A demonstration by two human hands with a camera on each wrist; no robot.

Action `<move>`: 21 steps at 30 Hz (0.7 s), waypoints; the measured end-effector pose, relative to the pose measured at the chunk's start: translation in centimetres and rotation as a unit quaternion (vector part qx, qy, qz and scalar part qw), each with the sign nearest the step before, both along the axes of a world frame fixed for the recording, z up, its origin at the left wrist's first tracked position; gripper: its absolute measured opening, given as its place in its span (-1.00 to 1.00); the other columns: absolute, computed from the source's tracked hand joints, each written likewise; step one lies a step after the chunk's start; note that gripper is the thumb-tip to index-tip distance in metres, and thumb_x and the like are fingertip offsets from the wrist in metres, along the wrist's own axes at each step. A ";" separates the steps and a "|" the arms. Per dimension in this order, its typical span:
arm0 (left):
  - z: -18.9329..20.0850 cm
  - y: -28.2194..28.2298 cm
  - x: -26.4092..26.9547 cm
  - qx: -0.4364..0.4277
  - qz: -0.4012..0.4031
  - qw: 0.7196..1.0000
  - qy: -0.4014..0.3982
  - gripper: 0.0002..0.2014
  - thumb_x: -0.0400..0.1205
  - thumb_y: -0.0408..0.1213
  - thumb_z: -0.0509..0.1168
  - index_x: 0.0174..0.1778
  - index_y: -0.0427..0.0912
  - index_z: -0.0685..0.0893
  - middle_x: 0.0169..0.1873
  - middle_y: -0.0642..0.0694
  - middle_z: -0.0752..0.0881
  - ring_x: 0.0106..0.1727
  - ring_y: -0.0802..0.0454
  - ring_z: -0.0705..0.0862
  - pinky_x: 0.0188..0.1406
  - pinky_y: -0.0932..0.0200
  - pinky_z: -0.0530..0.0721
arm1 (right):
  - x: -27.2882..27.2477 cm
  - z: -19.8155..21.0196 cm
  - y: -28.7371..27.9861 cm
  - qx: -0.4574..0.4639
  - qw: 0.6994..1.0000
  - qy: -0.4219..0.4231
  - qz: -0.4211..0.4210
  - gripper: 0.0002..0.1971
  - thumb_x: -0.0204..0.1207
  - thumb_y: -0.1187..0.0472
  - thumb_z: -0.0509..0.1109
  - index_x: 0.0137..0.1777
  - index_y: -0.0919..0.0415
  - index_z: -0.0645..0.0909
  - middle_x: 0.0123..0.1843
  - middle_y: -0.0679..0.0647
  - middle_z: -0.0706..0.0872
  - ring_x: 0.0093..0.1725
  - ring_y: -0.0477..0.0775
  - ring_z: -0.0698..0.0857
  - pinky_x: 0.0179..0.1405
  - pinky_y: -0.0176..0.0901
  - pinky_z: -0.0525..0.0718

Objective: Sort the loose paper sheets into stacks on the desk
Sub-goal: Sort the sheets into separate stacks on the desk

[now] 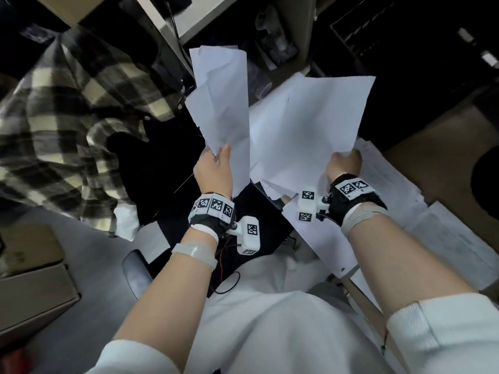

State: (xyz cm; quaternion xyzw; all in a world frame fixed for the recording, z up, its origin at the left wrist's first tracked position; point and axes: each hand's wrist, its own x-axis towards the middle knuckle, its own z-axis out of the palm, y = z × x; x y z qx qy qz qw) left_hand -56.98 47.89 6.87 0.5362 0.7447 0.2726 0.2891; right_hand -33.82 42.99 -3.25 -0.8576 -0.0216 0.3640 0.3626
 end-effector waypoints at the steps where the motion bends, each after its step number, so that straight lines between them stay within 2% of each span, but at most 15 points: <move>1: -0.1 0.2 0.0 0.002 0.001 1.000 -0.001 -0.71 0.69 -0.12 0.37 -0.13 -0.33 0.66 -0.23 -0.07 0.69 -0.17 0.04 0.63 -0.07 0.22 0.57 | -0.1 -0.6 0.5 0.002 1.000 0.015 -0.009 -0.59 0.56 0.24 0.10 0.39 0.29 0.43 0.35 0.23 0.61 0.20 0.27 0.68 0.29 0.20 0.66; 3: -0.3 0.6 0.1 0.005 0.004 1.000 -0.007 -0.69 0.68 -0.13 0.38 -0.15 -0.37 0.67 -0.25 -0.05 0.68 -0.19 0.05 0.64 -0.13 0.30 0.54 | -0.5 -0.7 1.6 0.014 0.998 0.049 -0.037 -0.65 0.65 0.29 0.09 0.41 0.29 0.38 0.33 0.22 0.58 0.16 0.20 0.63 0.19 0.02 0.63; 5: -0.6 1.0 0.1 0.010 0.000 1.000 -0.022 -0.70 0.67 -0.15 0.39 -0.09 -0.39 0.71 -0.21 -0.03 0.73 -0.13 0.08 0.69 -0.11 0.40 0.53 | -1.1 -0.7 2.6 0.013 0.994 0.094 -0.046 -0.57 0.68 0.30 0.11 0.54 0.31 0.32 0.37 0.24 0.56 0.12 0.16 0.59 -0.01 -0.09 0.54; 7: -0.6 1.2 0.3 0.013 -0.007 0.999 -0.035 -0.74 0.67 -0.16 0.40 -0.01 -0.35 0.75 -0.15 0.01 0.75 -0.06 0.16 0.71 -0.08 0.51 0.54 | -1.7 -0.8 3.1 -0.001 0.992 0.122 0.019 -0.57 0.67 0.27 0.17 0.51 0.39 0.39 0.36 0.33 0.59 0.15 0.17 0.61 0.04 -0.06 0.54; 9: -0.6 1.3 0.6 0.016 -0.011 0.999 -0.045 -0.76 0.66 -0.18 0.41 0.06 -0.31 0.77 -0.09 0.02 0.76 -0.01 0.20 0.71 -0.05 0.61 0.52 | -2.0 -0.9 2.9 -0.032 0.986 0.132 0.099 -0.61 0.64 0.25 0.19 0.41 0.41 0.48 0.30 0.34 0.61 0.19 0.18 0.63 0.12 -0.01 0.56; 11: -0.5 1.4 0.9 0.022 -0.012 0.998 -0.059 -0.76 0.66 -0.18 0.41 0.08 -0.31 0.77 -0.06 0.01 0.78 0.02 0.18 0.73 -0.01 0.59 0.55 | -1.8 -0.9 2.4 -0.046 0.981 0.127 0.139 -0.76 0.60 0.27 0.20 0.19 0.33 0.54 0.10 0.27 0.61 0.04 0.14 0.62 0.02 -0.02 0.58; 13: -0.2 1.4 1.4 0.025 -0.009 0.997 -0.072 -0.77 0.66 -0.20 0.42 0.04 -0.33 0.77 -0.10 0.01 0.77 -0.02 0.19 0.73 -0.06 0.62 0.53 | -1.4 -0.7 1.7 -0.049 0.982 0.131 0.123 -0.81 0.49 0.25 0.21 0.00 0.33 0.56 -0.08 0.25 0.66 -0.10 0.23 0.70 -0.14 0.06 0.64; 15: 0.2 1.3 1.8 0.027 -0.007 0.996 -0.079 -0.77 0.66 -0.21 0.42 0.01 -0.35 0.77 -0.13 0.01 0.75 -0.04 0.18 0.72 -0.10 0.65 0.51 | -0.8 -0.5 0.7 -0.067 0.984 0.121 0.111 -0.75 0.43 0.24 0.21 -0.02 0.39 0.60 -0.12 0.27 0.72 -0.17 0.27 0.71 -0.25 -0.03 0.59; 17: 0.6 1.1 2.0 0.035 -0.006 0.996 -0.080 -0.74 0.66 -0.21 0.43 -0.01 -0.40 0.76 -0.15 -0.01 0.73 -0.04 0.13 0.71 -0.14 0.67 0.50 | -0.7 -0.6 0.4 -0.065 0.988 0.108 0.093 -0.82 0.41 0.28 0.22 -0.11 0.34 0.62 -0.18 0.26 0.75 -0.30 0.22 0.71 -0.40 -0.17 0.56; 19: 1.0 1.0 1.9 0.043 -0.011 0.997 -0.067 -0.70 0.66 -0.21 0.43 -0.08 -0.47 0.73 -0.18 -0.04 0.69 -0.09 0.10 0.67 -0.21 0.68 0.47 | -1.2 -0.3 0.6 -0.035 0.988 0.135 0.064 -0.92 0.45 0.38 0.22 -0.23 0.27 0.52 -0.31 0.24 0.71 -0.53 0.13 0.67 -0.60 -0.24 0.53; 21: 1.1 0.8 1.6 0.054 -0.019 0.997 -0.060 -0.70 0.66 -0.22 0.43 -0.13 -0.48 0.73 -0.19 -0.04 0.68 -0.09 0.09 0.66 -0.20 0.68 0.45 | -2.1 0.1 0.8 -0.022 0.983 0.170 0.064 -0.88 0.51 0.46 0.22 -0.19 0.27 0.47 -0.35 0.24 0.67 -0.63 0.03 0.63 -0.63 -0.25 0.57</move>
